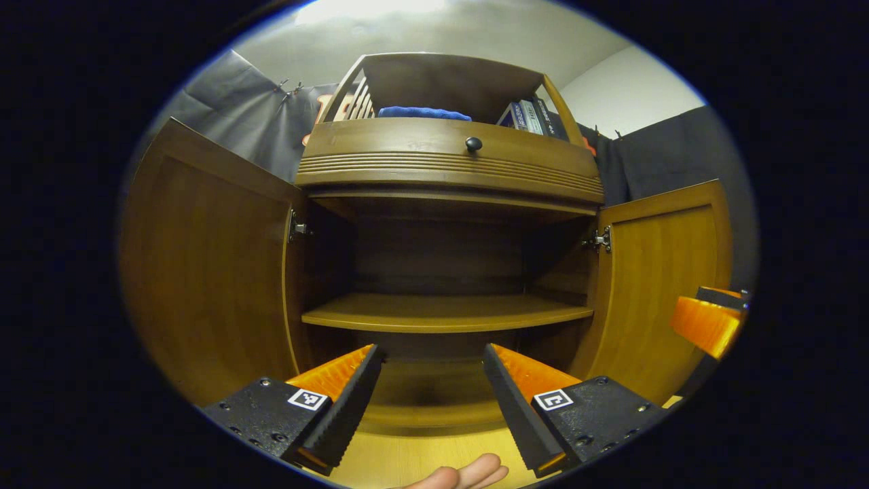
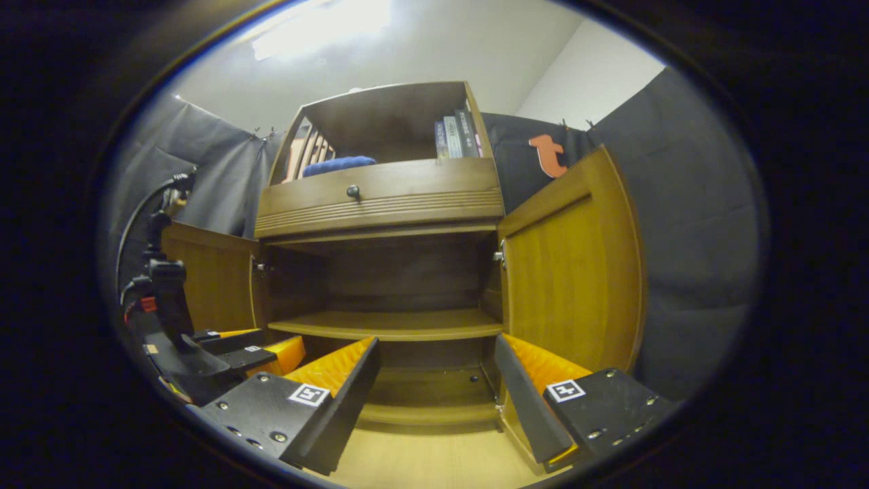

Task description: Open the right door of the double-door shoe cabinet with the right hand, and open the left door with the left hand.

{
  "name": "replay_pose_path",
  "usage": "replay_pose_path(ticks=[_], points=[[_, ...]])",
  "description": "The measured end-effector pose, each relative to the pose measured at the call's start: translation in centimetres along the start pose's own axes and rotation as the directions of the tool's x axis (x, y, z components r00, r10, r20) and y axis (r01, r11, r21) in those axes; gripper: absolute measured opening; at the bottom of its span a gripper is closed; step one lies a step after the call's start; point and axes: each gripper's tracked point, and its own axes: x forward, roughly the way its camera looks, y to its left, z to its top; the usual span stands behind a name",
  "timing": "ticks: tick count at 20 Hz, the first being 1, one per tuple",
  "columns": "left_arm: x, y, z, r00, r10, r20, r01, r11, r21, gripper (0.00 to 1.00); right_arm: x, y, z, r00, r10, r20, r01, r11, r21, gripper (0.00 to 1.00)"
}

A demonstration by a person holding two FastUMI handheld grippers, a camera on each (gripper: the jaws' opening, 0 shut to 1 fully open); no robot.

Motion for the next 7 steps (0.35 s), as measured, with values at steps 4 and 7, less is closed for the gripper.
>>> replay_pose_path(ticks=[4, 7], points=[[-0.3, -0.1, 0.4, 1.0, -0.004, 0.026, 0.003, 1.0, 0.009, 0.9, 0.9, 0.2, -2.7, 0.998, -0.016, -0.068, 0.017, 1.0, 0.007, 1.0], [-0.8, 0.0, 0.6, 0.999, 0.003, 0.035, -0.004, 1.0, 0.019, 0.9, 0.8, 0.9, -3.3, 0.997, -0.002, -0.074, 0.004, 1.0, 0.024, 1.0]])
